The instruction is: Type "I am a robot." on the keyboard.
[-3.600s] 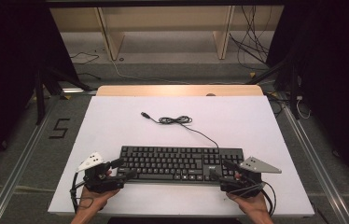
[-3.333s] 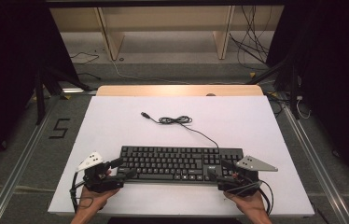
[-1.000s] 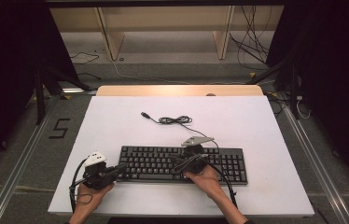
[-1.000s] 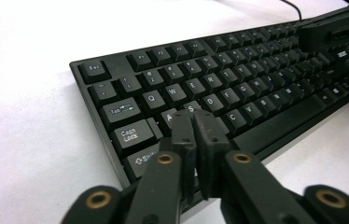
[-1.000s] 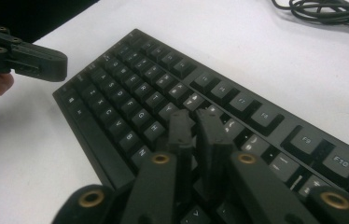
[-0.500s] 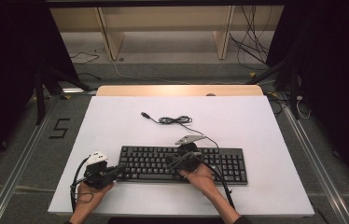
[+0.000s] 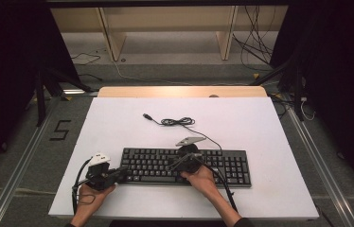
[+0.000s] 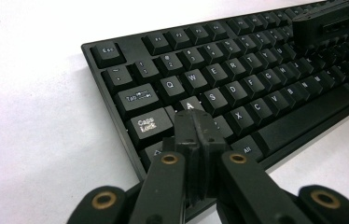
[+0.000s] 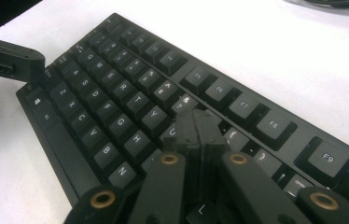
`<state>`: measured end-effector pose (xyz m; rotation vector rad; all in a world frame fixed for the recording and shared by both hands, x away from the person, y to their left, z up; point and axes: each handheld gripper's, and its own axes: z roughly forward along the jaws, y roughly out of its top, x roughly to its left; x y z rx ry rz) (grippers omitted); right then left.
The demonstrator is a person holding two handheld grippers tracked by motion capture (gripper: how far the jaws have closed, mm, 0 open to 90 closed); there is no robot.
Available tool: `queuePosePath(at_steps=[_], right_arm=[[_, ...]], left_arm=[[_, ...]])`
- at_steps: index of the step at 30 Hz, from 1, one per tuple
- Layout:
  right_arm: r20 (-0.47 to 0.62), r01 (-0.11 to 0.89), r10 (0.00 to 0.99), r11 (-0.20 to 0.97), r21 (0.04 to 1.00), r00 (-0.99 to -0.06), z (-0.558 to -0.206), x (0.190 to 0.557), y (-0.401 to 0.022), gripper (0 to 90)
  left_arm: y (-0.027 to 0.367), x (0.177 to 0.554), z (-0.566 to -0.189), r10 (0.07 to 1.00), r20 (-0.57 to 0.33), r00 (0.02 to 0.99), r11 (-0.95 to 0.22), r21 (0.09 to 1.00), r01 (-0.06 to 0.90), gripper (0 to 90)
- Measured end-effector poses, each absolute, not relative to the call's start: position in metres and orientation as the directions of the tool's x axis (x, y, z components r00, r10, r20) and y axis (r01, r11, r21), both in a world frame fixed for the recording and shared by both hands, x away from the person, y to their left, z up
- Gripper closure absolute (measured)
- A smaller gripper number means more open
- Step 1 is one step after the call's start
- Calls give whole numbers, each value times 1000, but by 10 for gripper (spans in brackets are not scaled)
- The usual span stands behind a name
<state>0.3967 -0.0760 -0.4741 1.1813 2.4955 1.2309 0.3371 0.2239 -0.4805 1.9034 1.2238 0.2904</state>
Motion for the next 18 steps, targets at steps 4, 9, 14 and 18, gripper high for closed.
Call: queuePosePath(at_steps=[4, 9, 14, 18], right_arm=[[217, 598, 695, 368, 712, -686, -475, 397, -76, 900], [217, 602, 697, 369, 708, -683, -476, 398, -76, 900], [215, 600, 696, 372, 708, -685, -477, 398, -75, 900], [214, 599, 696, 372, 708, -685, -477, 398, -75, 900]], left_arm=[[224, 338, -481, 836, -230, 498, -183, 740, 648, 889], [224, 339, -482, 836, -231, 497, -187, 732, 655, 889], [223, 339, -483, 838, -234, 494, -183, 731, 657, 889], [224, 339, -483, 837, -234, 494, -184, 730, 658, 889]])
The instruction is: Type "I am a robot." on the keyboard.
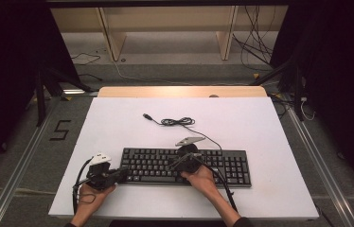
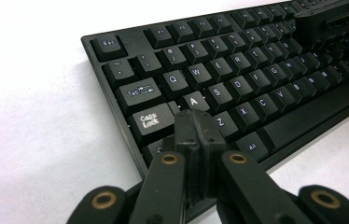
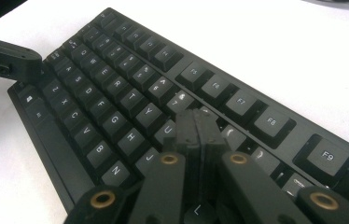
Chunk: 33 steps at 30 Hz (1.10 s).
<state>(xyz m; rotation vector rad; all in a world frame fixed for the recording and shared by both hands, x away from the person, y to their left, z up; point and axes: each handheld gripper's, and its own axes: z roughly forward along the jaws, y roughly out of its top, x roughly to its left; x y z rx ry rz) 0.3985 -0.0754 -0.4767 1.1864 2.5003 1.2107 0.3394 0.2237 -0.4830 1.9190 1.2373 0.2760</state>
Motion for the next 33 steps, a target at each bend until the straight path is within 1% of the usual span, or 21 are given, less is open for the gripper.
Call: queuePosePath(at_steps=[20, 27, 33], right_arm=[[184, 594, 706, 392, 703, -684, -479, 396, -73, 900], [223, 614, 705, 365, 700, -674, -478, 397, -77, 900], [234, 609, 701, 347, 713, -673, -473, 396, -79, 900]], left_arm=[[225, 341, -486, 832, -255, 493, -183, 713, 677, 891], [225, 341, -484, 835, -244, 494, -186, 719, 670, 889], [226, 340, -482, 829, -250, 500, -169, 741, 650, 876]])
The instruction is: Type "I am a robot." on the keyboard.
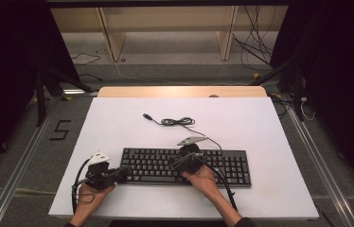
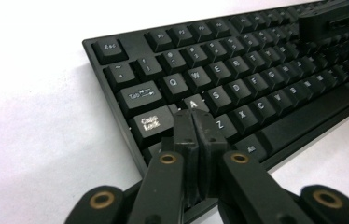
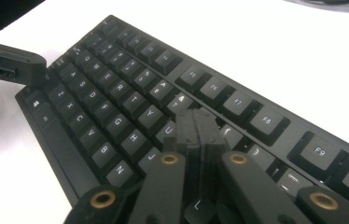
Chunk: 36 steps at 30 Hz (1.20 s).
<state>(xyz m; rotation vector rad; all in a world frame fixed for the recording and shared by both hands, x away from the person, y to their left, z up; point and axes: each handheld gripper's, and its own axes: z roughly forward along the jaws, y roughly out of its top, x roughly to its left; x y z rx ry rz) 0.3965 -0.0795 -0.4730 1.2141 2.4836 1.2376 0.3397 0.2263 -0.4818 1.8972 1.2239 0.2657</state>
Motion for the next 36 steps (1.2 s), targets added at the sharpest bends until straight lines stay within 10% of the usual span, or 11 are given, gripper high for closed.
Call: queuePosePath(at_steps=[9, 23, 36], right_arm=[[261, 601, 681, 323, 731, -684, -467, 393, -83, 864], [288, 583, 626, 334, 740, -725, -458, 383, -84, 462], [280, 555, 584, 366, 747, -762, -456, 367, -81, 457]], left_arm=[[227, 337, -477, 813, -262, 520, -142, 777, 613, 786], [227, 335, -472, 790, -307, 531, -83, 804, 588, 450], [229, 334, -468, 794, -313, 521, -42, 827, 560, 307]])
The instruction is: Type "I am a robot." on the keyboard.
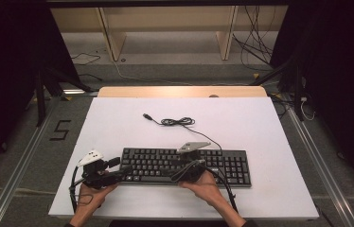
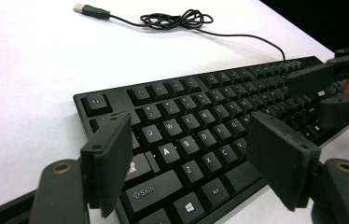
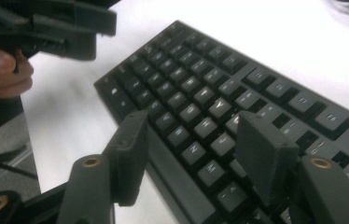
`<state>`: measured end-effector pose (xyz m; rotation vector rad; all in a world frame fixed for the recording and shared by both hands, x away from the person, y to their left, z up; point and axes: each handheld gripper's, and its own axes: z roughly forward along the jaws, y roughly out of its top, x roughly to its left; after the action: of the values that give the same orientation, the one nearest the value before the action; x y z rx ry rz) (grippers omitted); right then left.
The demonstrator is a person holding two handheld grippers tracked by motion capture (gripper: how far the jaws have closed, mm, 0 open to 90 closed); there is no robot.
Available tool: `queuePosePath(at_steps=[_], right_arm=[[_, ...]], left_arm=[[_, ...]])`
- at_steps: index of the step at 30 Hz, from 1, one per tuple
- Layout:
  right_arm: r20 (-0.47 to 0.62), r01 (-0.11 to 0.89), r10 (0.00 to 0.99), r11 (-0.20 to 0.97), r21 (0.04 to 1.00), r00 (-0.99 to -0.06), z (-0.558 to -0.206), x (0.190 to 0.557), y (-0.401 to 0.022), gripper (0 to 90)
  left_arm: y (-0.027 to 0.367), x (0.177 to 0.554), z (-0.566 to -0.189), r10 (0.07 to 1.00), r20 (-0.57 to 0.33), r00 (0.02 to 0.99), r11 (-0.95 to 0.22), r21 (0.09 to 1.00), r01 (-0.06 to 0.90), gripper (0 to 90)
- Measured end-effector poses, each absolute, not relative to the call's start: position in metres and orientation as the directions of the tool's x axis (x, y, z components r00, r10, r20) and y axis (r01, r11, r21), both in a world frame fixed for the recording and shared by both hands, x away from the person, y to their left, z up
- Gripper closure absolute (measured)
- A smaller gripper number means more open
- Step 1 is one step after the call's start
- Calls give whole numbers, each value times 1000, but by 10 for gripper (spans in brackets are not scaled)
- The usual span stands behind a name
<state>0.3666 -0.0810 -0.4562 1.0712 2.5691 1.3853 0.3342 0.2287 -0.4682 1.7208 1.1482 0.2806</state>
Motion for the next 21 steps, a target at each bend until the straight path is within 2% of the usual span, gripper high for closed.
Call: queuePosePath(at_steps=[5, 16, 21], right_arm=[[276, 549, 571, 384, 742, -773, -460, 360, -79, 532], [244, 525, 563, 416, 742, -790, -463, 353, -79, 783], [234, 524, 563, 432, 734, -792, -466, 351, -79, 860]], left_arm=[[229, 334, -468, 792, -317, 522, -34, 831, 556, 293], [229, 334, -467, 790, -311, 528, -36, 837, 546, 273], [229, 333, -467, 786, -311, 535, -36, 840, 542, 274]])
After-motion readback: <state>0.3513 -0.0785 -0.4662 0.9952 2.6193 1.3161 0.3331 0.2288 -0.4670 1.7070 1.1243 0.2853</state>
